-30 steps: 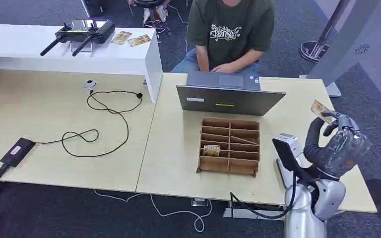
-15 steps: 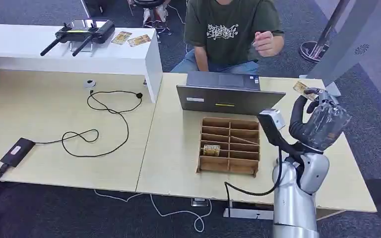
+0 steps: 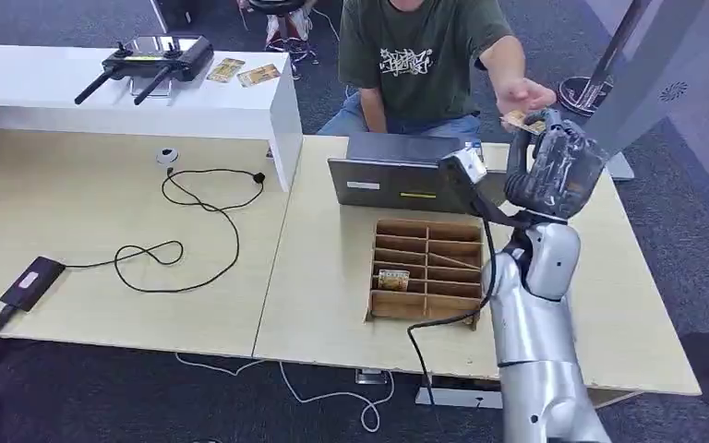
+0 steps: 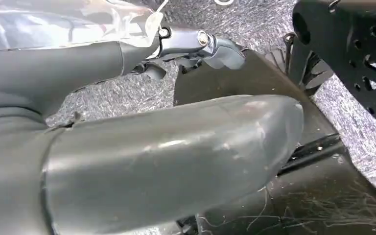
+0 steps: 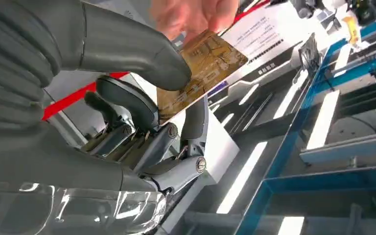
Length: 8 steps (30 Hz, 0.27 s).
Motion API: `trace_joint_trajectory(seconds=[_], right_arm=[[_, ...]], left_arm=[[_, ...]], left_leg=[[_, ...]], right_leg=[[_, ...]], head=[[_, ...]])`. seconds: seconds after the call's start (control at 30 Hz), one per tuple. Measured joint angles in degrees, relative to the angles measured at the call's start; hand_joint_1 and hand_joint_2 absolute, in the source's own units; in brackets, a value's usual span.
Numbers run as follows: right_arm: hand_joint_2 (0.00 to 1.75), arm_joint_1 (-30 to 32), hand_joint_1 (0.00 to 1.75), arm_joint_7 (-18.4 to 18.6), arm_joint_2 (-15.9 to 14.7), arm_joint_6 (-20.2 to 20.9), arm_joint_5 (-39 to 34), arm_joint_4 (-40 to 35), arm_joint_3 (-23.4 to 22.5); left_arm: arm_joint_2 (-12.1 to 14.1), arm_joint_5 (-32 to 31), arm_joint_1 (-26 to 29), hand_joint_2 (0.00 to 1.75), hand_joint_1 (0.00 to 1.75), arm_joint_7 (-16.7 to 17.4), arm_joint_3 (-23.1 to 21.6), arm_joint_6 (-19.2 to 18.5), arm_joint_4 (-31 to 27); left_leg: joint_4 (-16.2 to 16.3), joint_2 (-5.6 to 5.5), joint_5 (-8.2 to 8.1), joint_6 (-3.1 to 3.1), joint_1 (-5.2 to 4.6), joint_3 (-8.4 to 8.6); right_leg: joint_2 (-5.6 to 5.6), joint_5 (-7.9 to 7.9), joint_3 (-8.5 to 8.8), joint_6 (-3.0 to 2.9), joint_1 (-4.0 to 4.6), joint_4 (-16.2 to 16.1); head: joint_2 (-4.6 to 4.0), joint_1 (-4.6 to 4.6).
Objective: Pass the card to the sensor for recognition and then transmit it.
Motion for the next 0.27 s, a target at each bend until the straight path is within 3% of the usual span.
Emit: trace_joint_trajectory(seconds=[0.2, 0.27], right_arm=[[1.75, -5.0, 1.61, 3.6, -1.3, 0.0, 1.7, 7.7, 2.6], [1.75, -6.3, 1.71, 4.1, -1.6, 0.0, 1.7, 9.9, 3.1]], left_arm=[[-0.1, -0.1, -0.2, 0.0, 0.0, 0.0, -0.4, -0.3, 0.0], [-0.2, -0.1, -0.2, 0.0, 0.0, 0.0, -0.5, -0.3, 0.0]], left_leg=[[0.0, 0.01, 0.0, 0.0, 0.0, 0.01], [0.0, 0.01, 0.0, 0.0, 0.0, 0.01]], right_leg=[[0.01, 0.01, -0.01, 0.0, 0.0, 0.0], [0.01, 0.01, -0.01, 0.0, 0.0, 0.0]], head=[[0.0, 0.0], [0.0, 0.0]])
